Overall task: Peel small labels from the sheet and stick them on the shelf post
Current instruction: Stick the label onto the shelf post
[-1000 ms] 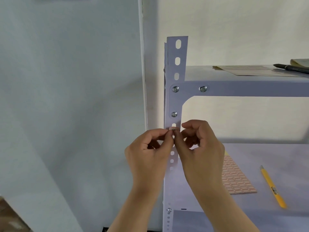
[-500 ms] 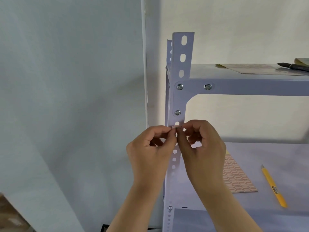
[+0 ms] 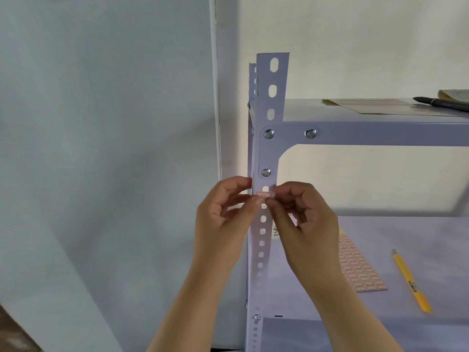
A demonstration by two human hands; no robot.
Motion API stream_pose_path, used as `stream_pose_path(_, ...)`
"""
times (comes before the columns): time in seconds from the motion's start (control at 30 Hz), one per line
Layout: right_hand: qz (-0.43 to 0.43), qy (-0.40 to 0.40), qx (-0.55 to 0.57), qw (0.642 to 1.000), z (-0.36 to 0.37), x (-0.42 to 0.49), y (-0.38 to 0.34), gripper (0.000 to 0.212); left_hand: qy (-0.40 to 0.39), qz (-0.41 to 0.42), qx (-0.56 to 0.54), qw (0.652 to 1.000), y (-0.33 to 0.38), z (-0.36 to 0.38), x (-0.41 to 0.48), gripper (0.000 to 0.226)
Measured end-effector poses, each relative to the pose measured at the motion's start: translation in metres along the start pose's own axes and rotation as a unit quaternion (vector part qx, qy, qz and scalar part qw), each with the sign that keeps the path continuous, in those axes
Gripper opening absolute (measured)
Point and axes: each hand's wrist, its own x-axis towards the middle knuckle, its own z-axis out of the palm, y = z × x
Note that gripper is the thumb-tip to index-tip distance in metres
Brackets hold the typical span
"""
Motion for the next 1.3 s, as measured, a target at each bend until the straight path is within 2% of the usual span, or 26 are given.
stream_pose_path(0.13, 0.013, -0.008, 0.025, 1.0, -0.002, 0.001, -0.001, 0.021, -0.004, 0.014, -0.023, 1.0, -0.004, 0.0, -0.001, 0.018)
stream_pose_path(0.37, 0.017, 0.004, 0.023, 1.0, 0.001, 0.006, -0.002, 0.016, 0.024, 0.045, 0.023, 0.998, -0.007, 0.006, 0.001, 0.007)
stream_pose_path(0.5, 0.021, 0.004, 0.023, 1.0, 0.0, 0.011, -0.002, 0.014, 0.04, 0.053, 0.055, 0.996, -0.004, 0.007, 0.007, 0.02)
stream_pose_path(0.63, 0.025, -0.038, 0.048, 0.998, -0.007, 0.018, 0.001, 0.009, 0.002, 0.054, 0.04, 0.998, -0.006, -0.001, 0.009, 0.007)
stream_pose_path(0.77, 0.02, -0.071, 0.06, 0.995, -0.011, 0.017, 0.002, 0.012, -0.029, 0.046, 0.033, 0.998, -0.007, -0.008, 0.01, 0.012)
stream_pose_path(0.9, 0.03, -0.094, 0.066, 0.993, -0.013, 0.015, 0.002, 0.024, -0.044, 0.04, 0.012, 0.998, -0.008, -0.008, 0.007, 0.019)
stream_pose_path(1.1, 0.034, -0.056, 0.052, 0.996, -0.007, 0.011, 0.002, 0.016, -0.011, 0.038, -0.017, 0.999, -0.008, 0.001, 0.003, 0.016)
stream_pose_path(1.3, 0.044, -0.009, 0.032, 0.999, -0.003, 0.01, 0.002, 0.004, 0.03, 0.041, 0.016, 0.999, -0.009, 0.004, 0.003, 0.011)
